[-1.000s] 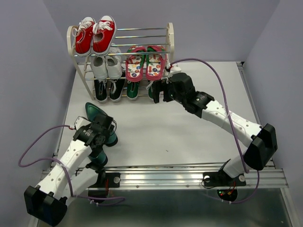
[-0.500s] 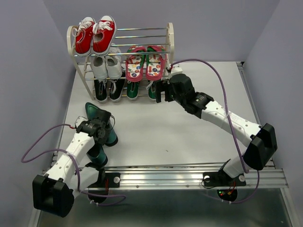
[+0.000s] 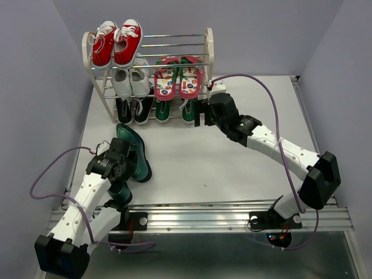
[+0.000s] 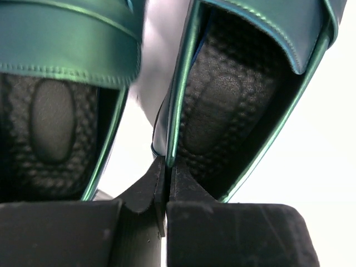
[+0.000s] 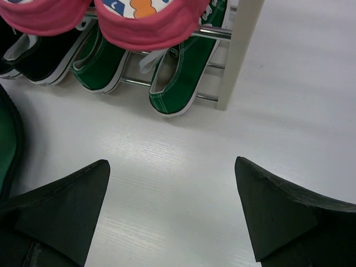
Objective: Place and organize the shoes onto the shoe shelf
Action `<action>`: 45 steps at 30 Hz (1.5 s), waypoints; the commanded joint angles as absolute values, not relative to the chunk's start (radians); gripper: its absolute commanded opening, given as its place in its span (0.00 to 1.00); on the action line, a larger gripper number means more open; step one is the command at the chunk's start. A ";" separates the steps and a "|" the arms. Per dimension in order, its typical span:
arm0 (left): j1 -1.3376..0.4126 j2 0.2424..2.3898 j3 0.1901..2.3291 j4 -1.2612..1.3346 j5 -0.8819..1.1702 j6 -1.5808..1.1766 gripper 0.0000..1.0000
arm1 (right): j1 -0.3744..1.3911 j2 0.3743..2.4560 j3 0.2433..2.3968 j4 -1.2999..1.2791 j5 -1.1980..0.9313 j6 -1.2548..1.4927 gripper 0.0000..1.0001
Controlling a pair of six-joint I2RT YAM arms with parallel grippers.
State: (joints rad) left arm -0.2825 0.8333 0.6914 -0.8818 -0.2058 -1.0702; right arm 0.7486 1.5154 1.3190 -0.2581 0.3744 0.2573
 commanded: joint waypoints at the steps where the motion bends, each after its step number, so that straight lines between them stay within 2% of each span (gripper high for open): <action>1: -0.301 0.767 0.805 -0.870 -0.112 -0.858 0.00 | 0.758 1.462 1.269 -0.232 0.429 0.256 1.00; 8: -0.425 0.867 0.899 -0.949 -0.029 -0.669 0.00 | 0.749 1.414 1.194 -0.233 0.486 0.264 1.00; 13: -0.633 0.925 1.005 -1.026 -0.028 -0.686 0.00 | 0.738 1.364 1.151 -0.235 0.502 0.255 1.00; 17: -0.715 0.960 1.040 -1.029 -0.037 -0.680 0.00 | 0.727 1.327 1.123 -0.235 0.538 0.255 1.00; 20: -0.770 1.008 1.089 -1.000 -0.061 -0.673 0.00 | 0.704 1.312 1.117 -0.271 0.680 0.326 1.00; 21: -0.803 1.037 1.127 -0.991 -0.077 -0.669 0.00 | 0.695 1.316 1.121 -0.323 0.847 0.366 1.00; 23: -0.834 1.067 1.175 -0.959 -0.084 -0.650 0.00 | 0.674 1.325 1.124 -0.386 0.978 0.463 1.00; 25: -0.883 1.110 1.268 -0.942 -0.092 -0.628 0.00 | 0.620 1.322 1.124 -0.471 1.051 0.530 1.00; 32: -0.946 1.229 1.581 -0.956 -0.205 -0.508 0.00 | 0.379 1.232 1.003 -0.495 1.000 0.653 1.00; 37: -0.946 1.328 1.862 -0.930 -0.235 -0.443 0.00 | 0.359 1.236 0.989 -0.495 0.964 0.661 1.00; 45: -0.922 1.563 2.306 -0.911 -0.501 -0.445 0.00 | 0.359 1.282 0.999 -0.494 0.894 0.650 1.00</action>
State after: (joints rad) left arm -0.9455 1.5166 2.1384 -1.0477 -0.3313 -0.4473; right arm 0.3550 1.2713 0.9825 -0.5022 0.9085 0.6270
